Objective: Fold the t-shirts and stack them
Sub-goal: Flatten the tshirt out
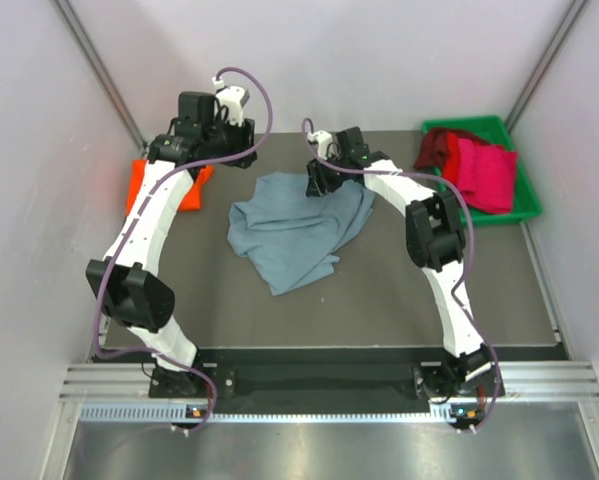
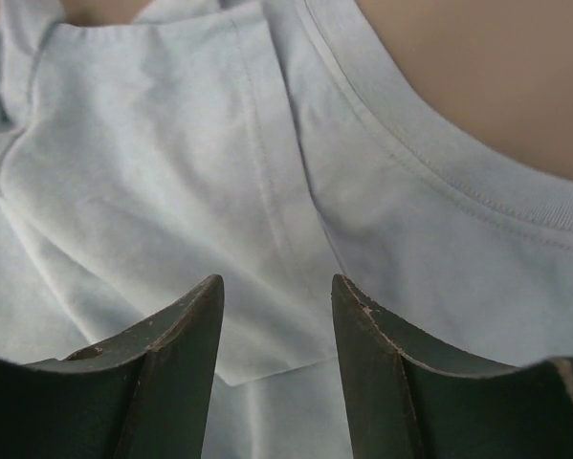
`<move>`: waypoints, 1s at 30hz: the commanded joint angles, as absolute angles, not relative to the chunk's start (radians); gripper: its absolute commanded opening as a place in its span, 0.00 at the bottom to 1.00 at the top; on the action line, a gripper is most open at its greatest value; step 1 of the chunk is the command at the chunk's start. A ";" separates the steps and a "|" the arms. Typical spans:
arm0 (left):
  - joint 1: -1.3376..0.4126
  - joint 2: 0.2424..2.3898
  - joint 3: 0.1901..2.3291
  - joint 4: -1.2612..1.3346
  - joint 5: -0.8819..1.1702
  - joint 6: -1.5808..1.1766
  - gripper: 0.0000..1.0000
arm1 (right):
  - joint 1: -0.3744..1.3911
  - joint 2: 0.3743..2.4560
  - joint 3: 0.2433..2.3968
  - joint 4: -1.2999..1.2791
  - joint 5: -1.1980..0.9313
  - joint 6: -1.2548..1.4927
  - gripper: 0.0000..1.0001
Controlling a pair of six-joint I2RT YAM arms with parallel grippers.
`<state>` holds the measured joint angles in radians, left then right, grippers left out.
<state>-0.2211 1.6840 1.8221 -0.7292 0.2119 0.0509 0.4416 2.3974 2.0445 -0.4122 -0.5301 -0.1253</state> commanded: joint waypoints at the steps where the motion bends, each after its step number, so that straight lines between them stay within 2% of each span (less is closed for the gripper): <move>1: -0.215 1.635 1.815 -0.732 0.225 0.046 0.56 | 0.436 2.427 2.095 -0.391 -0.500 -0.106 0.50; 8: -0.215 1.638 1.815 -0.727 0.225 0.046 0.56 | 0.436 2.445 2.094 -0.396 -0.474 -0.100 0.49; 11: -0.215 1.641 1.813 -0.726 0.227 0.044 0.56 | 0.436 2.448 2.092 -0.394 -0.462 -0.100 0.43; 14: -0.215 1.646 1.813 -0.721 0.230 0.043 0.56 | 0.436 2.445 2.089 -0.393 -0.456 -0.097 0.30; 15: -0.215 1.647 1.813 -0.721 0.233 0.041 0.56 | 0.436 2.445 2.088 -0.391 -0.456 -0.097 0.21; 18: -0.215 1.652 1.815 -0.719 0.232 0.041 0.56 | 0.436 2.444 2.086 -0.393 -0.453 -0.095 0.14; 19: -0.215 1.652 1.816 -0.721 0.233 0.041 0.56 | 0.436 2.444 2.085 -0.391 -0.443 -0.095 0.15; 20: -0.215 1.652 1.818 -0.719 0.232 0.041 0.56 | 0.437 2.439 2.083 -0.388 -0.427 -0.089 0.23; 21: -0.215 1.652 1.818 -0.718 0.232 0.041 0.56 | 0.436 2.438 2.086 -0.387 -0.408 -0.087 0.37; 24: -0.215 1.652 1.818 -0.718 0.229 0.041 0.56 | 0.436 2.439 2.095 -0.385 -0.371 -0.098 0.51; 30: -0.215 1.648 1.815 -0.718 0.226 0.043 0.56 | 0.436 2.447 2.088 -0.397 -0.360 -0.094 0.53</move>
<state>-0.2203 1.6840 1.8214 -0.7288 0.2192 0.0505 0.4400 2.4443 2.0495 -0.4126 -0.3782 -0.0933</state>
